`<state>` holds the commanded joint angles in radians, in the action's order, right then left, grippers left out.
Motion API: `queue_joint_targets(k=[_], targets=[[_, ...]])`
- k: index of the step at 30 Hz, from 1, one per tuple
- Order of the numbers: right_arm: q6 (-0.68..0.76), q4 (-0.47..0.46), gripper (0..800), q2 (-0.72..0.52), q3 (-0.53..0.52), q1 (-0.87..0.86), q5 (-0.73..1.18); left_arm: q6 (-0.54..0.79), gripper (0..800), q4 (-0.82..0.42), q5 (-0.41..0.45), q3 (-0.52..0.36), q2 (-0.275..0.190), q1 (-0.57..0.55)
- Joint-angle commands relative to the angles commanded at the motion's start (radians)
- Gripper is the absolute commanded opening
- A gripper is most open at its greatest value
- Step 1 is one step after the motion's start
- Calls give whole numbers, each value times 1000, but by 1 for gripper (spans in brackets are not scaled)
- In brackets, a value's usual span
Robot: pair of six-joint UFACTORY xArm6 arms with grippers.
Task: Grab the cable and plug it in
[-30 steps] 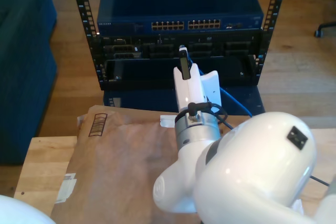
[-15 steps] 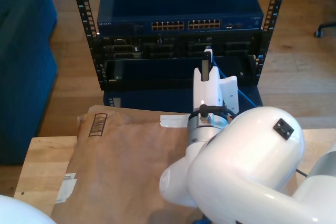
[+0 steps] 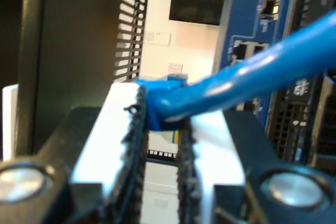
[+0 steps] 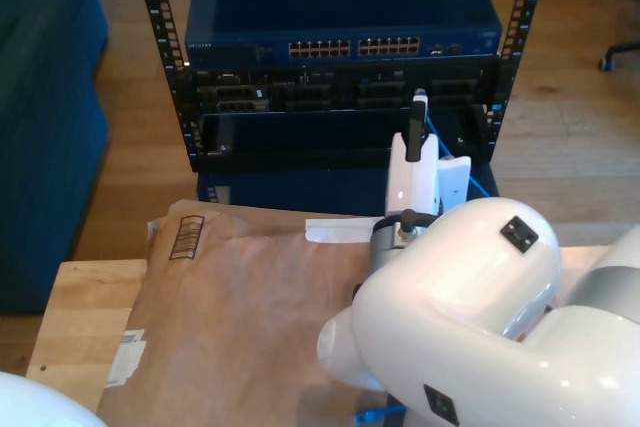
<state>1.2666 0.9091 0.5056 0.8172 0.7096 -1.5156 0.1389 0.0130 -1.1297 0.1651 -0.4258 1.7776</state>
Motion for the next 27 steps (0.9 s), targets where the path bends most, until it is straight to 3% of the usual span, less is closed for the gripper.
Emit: queue_joint_targets(k=[7, 15, 22, 27], targets=[[83, -20, 0, 48, 55, -71, 12, 0, 800, 0, 0, 0, 0, 0], [190, -160, 0, 112, 89, -129, 12, 0, 800, 0, 0, -2, 0, 0], [198, -287, 0, 161, 150, -203, 12, 0, 800, 0, 0, 0, 0, 0], [196, -328, 0, 198, 207, -219, 14, 0, 800, 0, 0, 0, 0, 0]])
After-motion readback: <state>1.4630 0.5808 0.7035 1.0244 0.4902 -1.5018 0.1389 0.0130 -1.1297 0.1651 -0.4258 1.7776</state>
